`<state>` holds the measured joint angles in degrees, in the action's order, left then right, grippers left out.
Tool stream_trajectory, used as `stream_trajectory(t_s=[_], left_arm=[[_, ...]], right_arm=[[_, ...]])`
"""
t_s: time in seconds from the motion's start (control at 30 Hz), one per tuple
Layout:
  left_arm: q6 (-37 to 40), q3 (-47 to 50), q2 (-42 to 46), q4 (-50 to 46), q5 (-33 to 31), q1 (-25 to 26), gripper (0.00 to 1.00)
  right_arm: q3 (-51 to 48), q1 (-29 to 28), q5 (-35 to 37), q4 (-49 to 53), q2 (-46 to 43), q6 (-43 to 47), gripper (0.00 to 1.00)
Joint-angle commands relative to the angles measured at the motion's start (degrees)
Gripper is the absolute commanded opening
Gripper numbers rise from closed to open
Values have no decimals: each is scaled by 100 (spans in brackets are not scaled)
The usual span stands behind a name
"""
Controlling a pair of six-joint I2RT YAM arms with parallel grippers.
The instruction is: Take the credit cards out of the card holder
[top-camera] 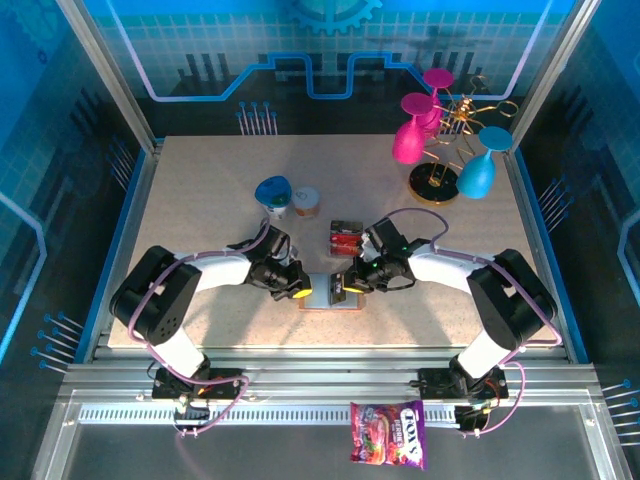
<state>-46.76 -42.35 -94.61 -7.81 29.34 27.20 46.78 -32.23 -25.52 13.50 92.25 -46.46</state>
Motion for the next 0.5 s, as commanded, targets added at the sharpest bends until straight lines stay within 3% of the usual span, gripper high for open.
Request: stream_trajectory(t_s=[0.0, 0.47], left_arm=[[96, -217, 276, -423, -80, -23, 10], [89, -406, 796, -610, -314, -34, 12]], right_arm=[[171, -26, 5, 183, -162, 57, 10], [552, 40, 173, 798, -466, 436, 8]])
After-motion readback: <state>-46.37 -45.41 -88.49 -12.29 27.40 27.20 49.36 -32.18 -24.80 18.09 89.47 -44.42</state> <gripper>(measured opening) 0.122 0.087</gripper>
